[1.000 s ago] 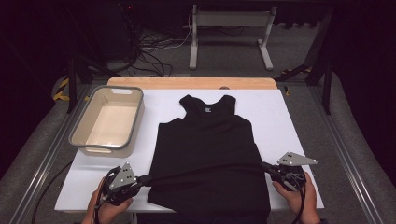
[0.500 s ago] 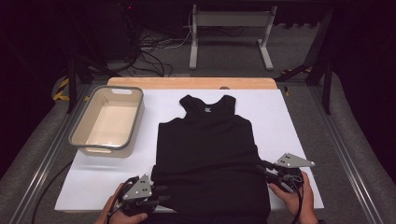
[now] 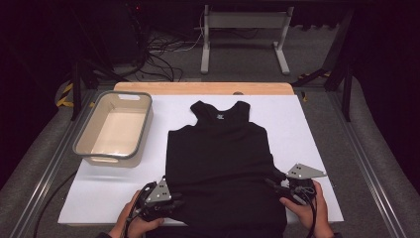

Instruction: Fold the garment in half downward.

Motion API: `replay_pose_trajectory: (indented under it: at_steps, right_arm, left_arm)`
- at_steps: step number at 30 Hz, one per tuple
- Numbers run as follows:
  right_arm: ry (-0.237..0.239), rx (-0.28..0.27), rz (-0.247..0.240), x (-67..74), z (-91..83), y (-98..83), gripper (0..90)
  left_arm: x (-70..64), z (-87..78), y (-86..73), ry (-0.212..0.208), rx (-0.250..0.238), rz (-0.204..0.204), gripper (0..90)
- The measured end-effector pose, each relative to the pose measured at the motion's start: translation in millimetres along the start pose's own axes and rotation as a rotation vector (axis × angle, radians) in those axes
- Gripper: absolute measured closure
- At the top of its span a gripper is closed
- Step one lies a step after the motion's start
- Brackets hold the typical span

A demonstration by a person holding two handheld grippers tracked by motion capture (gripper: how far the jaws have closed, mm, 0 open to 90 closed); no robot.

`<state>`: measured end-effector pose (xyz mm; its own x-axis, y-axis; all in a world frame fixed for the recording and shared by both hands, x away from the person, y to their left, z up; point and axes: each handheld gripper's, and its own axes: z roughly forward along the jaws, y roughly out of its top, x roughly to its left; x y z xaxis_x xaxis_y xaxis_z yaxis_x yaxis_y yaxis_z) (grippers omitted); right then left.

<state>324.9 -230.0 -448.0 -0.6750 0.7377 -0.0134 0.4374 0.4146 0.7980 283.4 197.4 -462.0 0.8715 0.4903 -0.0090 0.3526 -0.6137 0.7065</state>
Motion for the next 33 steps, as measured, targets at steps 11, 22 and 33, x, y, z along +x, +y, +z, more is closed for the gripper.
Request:
replay_pose_trajectory:
  at_steps: [11,22,33]
  right_arm:
    - [0.000,-0.009,0.003,-1.8,-1.5,-0.8,54.1]
    - [-0.006,-0.002,-0.001,-0.1,-1.1,1.1,52.4]
    - [0.007,0.073,0.036,3.3,-4.7,-11.8,45.6]
  left_arm:
    - [-26.0,-19.7,-9.6,-0.042,0.077,0.095,90.0]
    - [-51.8,-39.5,-33.4,-0.054,0.061,0.077,90.0]
    - [-14.6,-30.4,-7.2,0.077,-0.045,0.027,59.3]
